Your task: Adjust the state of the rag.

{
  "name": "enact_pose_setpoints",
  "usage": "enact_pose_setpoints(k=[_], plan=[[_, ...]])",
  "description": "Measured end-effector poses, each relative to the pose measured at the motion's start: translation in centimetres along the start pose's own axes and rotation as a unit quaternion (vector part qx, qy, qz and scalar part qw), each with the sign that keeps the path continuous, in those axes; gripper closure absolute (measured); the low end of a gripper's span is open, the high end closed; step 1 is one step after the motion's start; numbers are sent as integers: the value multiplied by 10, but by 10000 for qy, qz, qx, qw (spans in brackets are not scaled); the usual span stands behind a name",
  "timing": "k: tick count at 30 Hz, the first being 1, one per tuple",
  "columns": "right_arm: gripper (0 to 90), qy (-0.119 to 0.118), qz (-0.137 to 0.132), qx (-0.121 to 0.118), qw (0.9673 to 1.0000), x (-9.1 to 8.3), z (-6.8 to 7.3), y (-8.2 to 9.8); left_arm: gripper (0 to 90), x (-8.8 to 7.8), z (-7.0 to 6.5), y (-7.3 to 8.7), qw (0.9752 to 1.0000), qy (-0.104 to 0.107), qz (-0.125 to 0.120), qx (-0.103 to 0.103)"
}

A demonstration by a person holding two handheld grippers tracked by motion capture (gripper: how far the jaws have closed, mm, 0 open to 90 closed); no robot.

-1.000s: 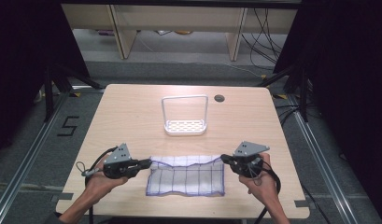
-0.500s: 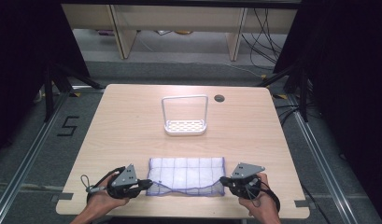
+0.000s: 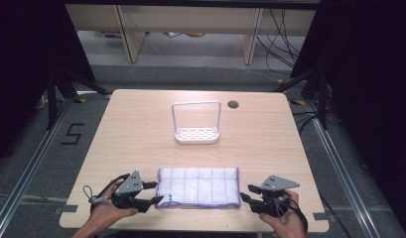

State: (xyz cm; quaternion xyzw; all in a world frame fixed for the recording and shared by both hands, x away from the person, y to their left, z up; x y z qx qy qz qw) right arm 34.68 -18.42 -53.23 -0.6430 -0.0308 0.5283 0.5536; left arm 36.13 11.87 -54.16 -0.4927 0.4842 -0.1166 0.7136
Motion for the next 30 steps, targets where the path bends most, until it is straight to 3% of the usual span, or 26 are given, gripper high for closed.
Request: enact_pose_setpoints(k=[1,2,3,4,6,8,9,11,12,14,15,16,17,22,23,30], plan=[[533,33,4,48,10000,2,0,0,442,3,13,-7,9997,-148,-37,-211],[522,72,49,104,9999,4,-1,1,433,3,13,-7,9997,-148,-37,-211],[516,81,94,111,9999,6,0,3,424,8,23,-12,9991,-234,-58,-357],[516,81,94,111,9999,6,0,3,417,8,23,-12,9991,-234,-58,-357],[503,114,178,58,9998,11,-2,6,413,18,40,-17,9983,-382,35,-436],[503,192,238,56,9995,13,-3,8,411,22,44,-18,9981,-318,71,-530],[503,167,315,202,9992,14,1,10,414,27,52,-19,9977,-356,105,-559],[503,129,315,92,9994,16,2,11,419,30,56,-16,9976,-323,220,-564],[503,70,312,157,9994,17,5,11,419,33,58,-17,9969,-345,161,-690],[503,86,336,115,9993,17,5,11,419,35,60,-15,9970,-317,259,-660],[510,142,349,-36,9993,19,6,11,420,39,63,-13,9970,-287,338,-636],[517,140,457,74,9988,19,9,13,420,39,63,-13,9970,-287,338,-636],[527,151,456,-67,9988,21,9,14,420,44,65,-14,9965,-308,344,-692],[595,-22,518,-134,9986,22,17,16,447,52,69,-16,9968,-217,397,-657],[609,40,591,-175,9981,24,17,18,464,57,70,-19,9965,-185,309,-760],[613,44,704,-284,9971,29,19,21,468,68,71,-23,9968,-80,433,-663]])
Point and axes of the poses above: each handheld gripper's, and its own axes: x roughly forward along the jaws, y roughly out of its underside, z roughly to its left, the point moved 10 cm from there along x, roughly forward along the jaws, and after that the axes turned 7 degrees about -y, right-handed, at the moved point
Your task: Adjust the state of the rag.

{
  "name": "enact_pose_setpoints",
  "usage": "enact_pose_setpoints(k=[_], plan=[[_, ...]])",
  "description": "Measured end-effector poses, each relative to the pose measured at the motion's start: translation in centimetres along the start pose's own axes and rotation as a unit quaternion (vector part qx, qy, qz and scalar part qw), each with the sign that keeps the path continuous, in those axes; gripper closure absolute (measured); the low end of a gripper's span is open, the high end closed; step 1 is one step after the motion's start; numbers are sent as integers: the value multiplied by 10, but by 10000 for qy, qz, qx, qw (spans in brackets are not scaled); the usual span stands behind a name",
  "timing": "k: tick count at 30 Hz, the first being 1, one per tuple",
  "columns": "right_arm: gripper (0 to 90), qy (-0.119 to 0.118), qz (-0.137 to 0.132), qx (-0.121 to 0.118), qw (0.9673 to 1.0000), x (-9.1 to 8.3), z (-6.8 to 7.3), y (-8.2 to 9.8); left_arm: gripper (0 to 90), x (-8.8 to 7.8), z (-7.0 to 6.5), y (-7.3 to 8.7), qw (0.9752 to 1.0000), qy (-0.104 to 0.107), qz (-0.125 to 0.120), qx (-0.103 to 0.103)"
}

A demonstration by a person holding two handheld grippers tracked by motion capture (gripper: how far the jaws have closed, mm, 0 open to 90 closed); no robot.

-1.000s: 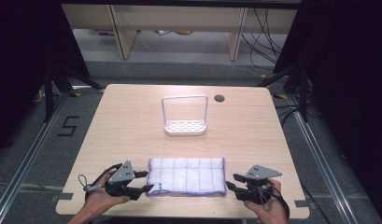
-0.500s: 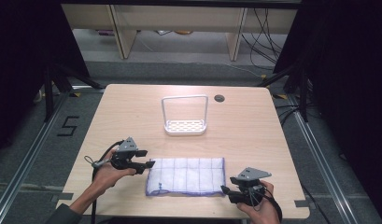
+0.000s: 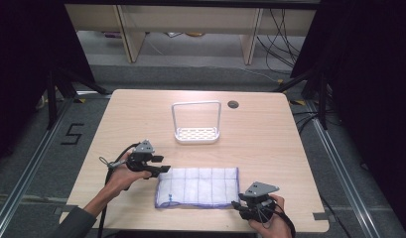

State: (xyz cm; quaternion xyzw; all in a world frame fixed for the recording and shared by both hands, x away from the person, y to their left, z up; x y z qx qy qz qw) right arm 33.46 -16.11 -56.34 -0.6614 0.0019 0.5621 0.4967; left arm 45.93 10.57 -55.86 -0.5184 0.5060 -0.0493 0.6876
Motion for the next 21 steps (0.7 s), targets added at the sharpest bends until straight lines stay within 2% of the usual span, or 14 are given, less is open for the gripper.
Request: enact_pose_setpoints(k=[1,4,5,7,8,9,10,12,13,15,17,19,20,21], plan=[[614,18,46,-39,10000,2,0,1,469,5,1,1,9999,35,68,70],[611,-27,56,-33,10000,8,1,2,490,11,2,4,9998,137,161,48],[615,4,58,-98,9999,9,0,3,513,12,2,9,9992,167,304,190],[621,-30,181,-108,9998,9,1,5,544,13,0,10,9992,173,308,173],[621,-4,216,-160,9996,10,0,6,544,12,-2,12,9989,212,337,237],[639,-26,349,-88,9993,13,2,10,596,10,-5,13,9984,254,350,357],[639,-26,349,-88,9993,13,2,10,621,10,-5,13,9984,254,350,357],[755,-5,336,-197,9992,13,-1,9,674,10,-8,19,9967,240,510,581],[798,3,351,-228,9991,13,-2,9,700,11,-12,19,9974,273,456,481],[840,-34,373,-342,9987,13,-3,9,755,10,-14,20,9971,299,492,494],[848,-35,382,-328,9987,14,-5,8,813,6,-17,22,9970,275,511,512],[851,-14,393,-467,9981,14,-11,5,827,2,-20,26,9970,245,510,529],[851,-14,393,-467,9981,14,-11,5,830,2,-20,26,9970,245,510,529],[852,23,424,-378,9984,15,-19,0,832,-5,-27,33,9965,223,500,631]])
Point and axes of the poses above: each handheld gripper's, and its own axes: x roughly forward along the jaws, y roughly out of its underside, z roughly to its left, the point moved 10 cm from there along x, roughly forward along the jaws, and after that the axes turned 7 degrees about -y, right-handed, at the moved point
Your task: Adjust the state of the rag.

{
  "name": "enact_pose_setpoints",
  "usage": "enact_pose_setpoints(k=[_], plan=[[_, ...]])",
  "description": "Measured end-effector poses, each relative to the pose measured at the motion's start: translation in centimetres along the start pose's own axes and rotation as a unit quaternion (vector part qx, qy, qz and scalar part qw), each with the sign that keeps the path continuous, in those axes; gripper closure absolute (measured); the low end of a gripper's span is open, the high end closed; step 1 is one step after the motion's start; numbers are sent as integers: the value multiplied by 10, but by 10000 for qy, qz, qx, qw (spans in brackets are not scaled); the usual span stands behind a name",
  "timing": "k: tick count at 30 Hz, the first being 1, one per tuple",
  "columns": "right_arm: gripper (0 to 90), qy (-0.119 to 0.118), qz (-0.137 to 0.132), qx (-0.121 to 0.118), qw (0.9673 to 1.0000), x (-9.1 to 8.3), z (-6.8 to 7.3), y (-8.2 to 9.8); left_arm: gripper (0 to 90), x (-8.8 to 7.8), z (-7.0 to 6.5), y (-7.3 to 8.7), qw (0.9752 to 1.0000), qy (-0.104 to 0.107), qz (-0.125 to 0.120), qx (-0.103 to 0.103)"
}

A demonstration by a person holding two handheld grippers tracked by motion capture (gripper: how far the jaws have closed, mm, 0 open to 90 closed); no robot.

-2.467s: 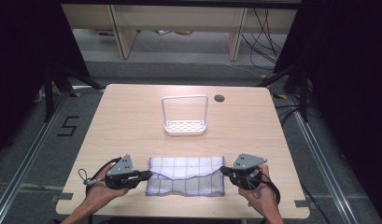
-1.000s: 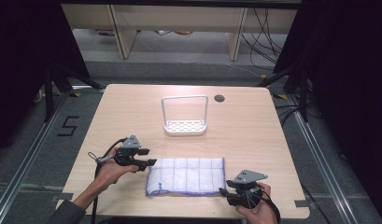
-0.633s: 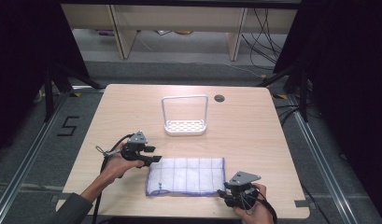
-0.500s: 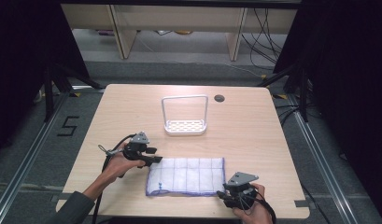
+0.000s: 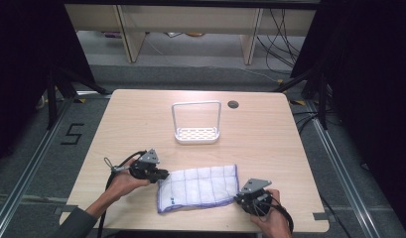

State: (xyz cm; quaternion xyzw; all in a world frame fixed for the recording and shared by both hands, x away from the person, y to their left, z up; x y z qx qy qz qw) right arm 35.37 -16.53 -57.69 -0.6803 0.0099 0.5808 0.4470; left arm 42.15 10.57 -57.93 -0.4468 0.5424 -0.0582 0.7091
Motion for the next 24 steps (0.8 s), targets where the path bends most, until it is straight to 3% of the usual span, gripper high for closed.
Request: enact_pose_setpoints(k=[1,2,3,8,9,10,11,12,13,14,16,24], plan=[[852,0,0,0,10000,0,0,0,833,0,0,0,10000,0,0,0],[851,82,-28,-99,9999,3,-15,-7,835,-8,-14,8,9999,85,20,52],[852,95,4,33,9999,3,-17,-9,836,-12,-24,10,9999,128,-77,2],[851,221,21,-66,9997,12,-45,-30,836,-24,-60,21,9981,511,-320,-125],[851,221,21,-66,9997,12,-45,-30,836,-24,-60,21,9981,511,-320,-125],[851,246,41,-107,9996,17,-52,-40,836,-27,-72,23,9972,657,-336,-113],[851,246,41,-107,9996,17,-52,-40,836,-27,-72,23,9972,657,-336,-113],[851,216,8,-104,9997,23,-55,-49,836,-27,-87,23,9962,773,-376,-142],[851,235,16,-193,9995,27,-57,-54,836,-27,-87,23,9962,773,-376,-142],[851,190,70,-235,9995,29,-58,-59,835,-27,-98,24,9961,824,-321,-26],[850,215,-36,-254,9994,38,-60,-69,831,-25,-107,21,9950,924,-380,7],[818,93,-50,-377,9992,60,-65,-97,810,-23,-130,18,9921,1165,-458,-39]])
Point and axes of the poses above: each handheld gripper's, and its own axes: x roughly forward along the jaws, y roughly out of its underside, z roughly to its left, the point moved 10 cm from there along x, roughly forward along the jaws, and after that the axes turned 7 degrees about -y, right-handed, at the moved point
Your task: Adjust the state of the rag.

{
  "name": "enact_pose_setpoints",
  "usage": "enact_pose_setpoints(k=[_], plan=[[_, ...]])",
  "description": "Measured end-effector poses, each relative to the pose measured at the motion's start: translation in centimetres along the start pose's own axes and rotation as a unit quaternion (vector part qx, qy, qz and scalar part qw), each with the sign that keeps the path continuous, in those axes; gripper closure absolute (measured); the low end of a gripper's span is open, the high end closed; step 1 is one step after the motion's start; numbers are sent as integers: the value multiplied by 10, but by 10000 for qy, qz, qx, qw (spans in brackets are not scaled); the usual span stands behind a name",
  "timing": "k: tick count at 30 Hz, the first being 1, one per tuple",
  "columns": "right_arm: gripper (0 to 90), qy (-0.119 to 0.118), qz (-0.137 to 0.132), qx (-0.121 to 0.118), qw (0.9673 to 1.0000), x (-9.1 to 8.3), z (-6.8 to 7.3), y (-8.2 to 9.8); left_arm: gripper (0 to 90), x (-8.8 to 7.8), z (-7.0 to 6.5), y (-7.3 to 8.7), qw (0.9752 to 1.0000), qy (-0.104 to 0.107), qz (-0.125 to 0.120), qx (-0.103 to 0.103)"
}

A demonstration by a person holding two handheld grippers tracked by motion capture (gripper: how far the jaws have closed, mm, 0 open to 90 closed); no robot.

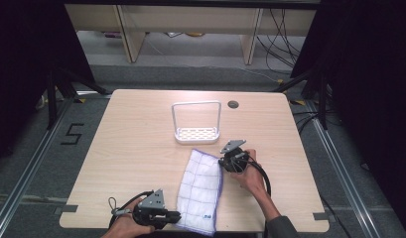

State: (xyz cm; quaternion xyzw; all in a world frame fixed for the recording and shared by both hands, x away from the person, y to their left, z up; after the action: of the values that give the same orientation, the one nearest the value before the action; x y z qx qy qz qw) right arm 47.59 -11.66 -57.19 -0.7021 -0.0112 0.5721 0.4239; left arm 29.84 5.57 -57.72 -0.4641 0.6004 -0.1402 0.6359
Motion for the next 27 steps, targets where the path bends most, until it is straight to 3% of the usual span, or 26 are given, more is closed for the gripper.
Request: enact_pose_setpoints(k=[2,3,5,6,7,9,10,12,13,14,15,16,17,18,19,20,21,22,23,24,25,26,27], plan=[[793,32,-3,20,10000,1,-2,-1,787,0,-1,1,10000,30,32,-56],[687,115,-84,168,9998,2,-5,-4,766,-1,-5,-2,9998,84,-42,-150],[643,106,-49,257,9996,-1,-8,-4,729,-3,-4,-3,9998,101,-33,-166],[615,209,-211,634,9975,-9,-15,-3,635,-5,-3,-6,9996,118,-141,-234],[608,277,-252,638,9973,-14,-22,-3,614,-8,4,-12,9988,81,-268,-409],[596,292,-285,629,9972,-19,-26,-2,579,-11,10,-15,9985,8,-306,-455],[572,318,-665,977,9925,-29,-37,-4,560,-13,26,-23,9972,-257,-444,-552],[552,255,-763,1148,9901,-34,-40,-4,553,-14,43,-32,9954,-359,-542,-699],[552,255,-763,1148,9901,-34,-40,-4,548,-14,43,-32,9954,-359,-542,-699],[535,270,-651,1303,9890,-38,-39,-4,543,-11,60,-42,9939,-457,-608,-799],[535,270,-651,1303,9890,-38,-39,-4,543,-11,60,-42,9939,-457,-608,-799],[523,263,-734,1273,9888,-35,-38,-7,540,-7,82,-51,9916,-844,-636,-752],[515,219,-837,1416,9861,-32,-35,-10,537,-3,89,-55,9906,-893,-648,-804],[512,179,-683,1337,9885,-33,-33,-10,533,-1,97,-58,9898,-1025,-601,-788],[512,179,-683,1337,9885,-33,-33,-10,522,-1,97,-58,9898,-1025,-601,-788],[500,151,-770,1322,9881,-28,-31,-14,499,4,112,-65,9872,-1225,-579,-838],[500,151,-770,1322,9881,-28,-31,-14,471,4,112,-65,9872,-1225,-579,-838],[484,118,-610,1481,9870,-26,-27,-14,458,9,126,-70,9853,-1375,-499,-878],[484,128,-648,1360,9885,-24,-29,-15,451,9,126,-70,9853,-1375,-499,-878],[480,67,-607,1487,9870,-22,-26,-16,444,14,140,-74,9839,-1515,-392,-863],[476,78,-533,1578,9860,-22,-24,-16,436,14,140,-74,9839,-1515,-392,-863],[476,84,-564,1536,9865,-19,-23,-17,434,21,155,-78,9822,-1538,-360,-1014],[471,59,-498,1502,9874,-19,-22,-17,435,25,162,-80,9802,-1550,-423,-1154]])
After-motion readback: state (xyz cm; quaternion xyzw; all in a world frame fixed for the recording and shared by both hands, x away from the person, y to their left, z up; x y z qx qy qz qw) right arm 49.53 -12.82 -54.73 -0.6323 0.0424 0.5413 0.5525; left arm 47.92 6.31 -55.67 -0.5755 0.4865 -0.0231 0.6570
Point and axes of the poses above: each handheld gripper's, and its own axes: x roughly forward along the jaws, y roughly out of its underside, z roughly to its left, the point moved 10 cm from there along x, roughly forward along the jaws, and after that the axes turned 7 degrees about -y, right-handed, at the moved point
